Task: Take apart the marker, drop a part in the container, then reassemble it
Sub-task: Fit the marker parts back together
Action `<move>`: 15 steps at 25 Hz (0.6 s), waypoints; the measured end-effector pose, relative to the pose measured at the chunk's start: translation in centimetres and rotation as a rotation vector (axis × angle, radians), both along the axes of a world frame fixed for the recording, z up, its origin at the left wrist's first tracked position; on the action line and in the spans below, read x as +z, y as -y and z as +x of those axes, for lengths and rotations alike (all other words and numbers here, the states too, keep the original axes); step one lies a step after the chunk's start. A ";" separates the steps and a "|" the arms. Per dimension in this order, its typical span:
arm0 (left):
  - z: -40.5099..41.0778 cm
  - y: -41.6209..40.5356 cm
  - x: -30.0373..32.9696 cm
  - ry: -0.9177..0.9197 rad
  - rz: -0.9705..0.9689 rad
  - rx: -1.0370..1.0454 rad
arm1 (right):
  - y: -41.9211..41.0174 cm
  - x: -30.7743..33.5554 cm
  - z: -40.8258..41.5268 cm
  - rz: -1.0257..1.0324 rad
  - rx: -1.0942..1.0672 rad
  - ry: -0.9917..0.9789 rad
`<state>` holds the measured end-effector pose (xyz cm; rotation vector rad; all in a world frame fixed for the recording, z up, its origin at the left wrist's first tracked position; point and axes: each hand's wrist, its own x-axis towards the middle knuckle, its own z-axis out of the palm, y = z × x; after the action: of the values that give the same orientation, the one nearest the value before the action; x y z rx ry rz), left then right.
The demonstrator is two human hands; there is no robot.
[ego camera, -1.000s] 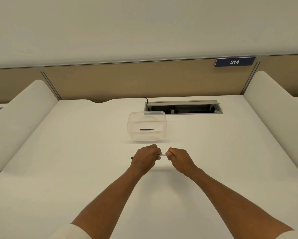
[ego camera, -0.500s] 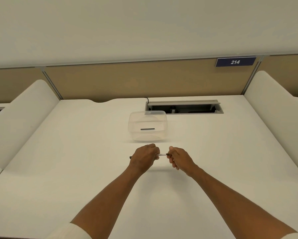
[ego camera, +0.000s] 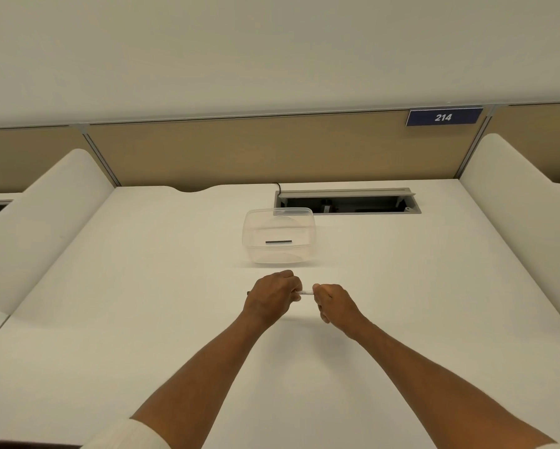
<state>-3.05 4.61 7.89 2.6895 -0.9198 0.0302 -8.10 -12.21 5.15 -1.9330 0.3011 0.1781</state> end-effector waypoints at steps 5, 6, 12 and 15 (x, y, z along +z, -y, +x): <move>0.0 -0.4 -0.2 -0.016 0.025 0.013 | -0.5 0.0 -0.3 0.069 -0.010 -0.069; 0.1 -0.5 -0.1 -0.021 0.028 0.015 | -0.3 -0.2 -0.2 -0.018 0.014 -0.013; 0.4 -0.5 0.0 -0.042 0.025 0.014 | 1.8 -0.5 0.0 -0.498 0.234 0.295; 0.1 -0.1 0.0 -0.065 0.014 0.011 | 1.9 -0.6 -0.1 -0.514 0.237 0.296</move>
<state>-2.98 4.70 7.89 2.6910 -0.8889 -0.0616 -8.16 -14.09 4.58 -2.4665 -0.0944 -0.0398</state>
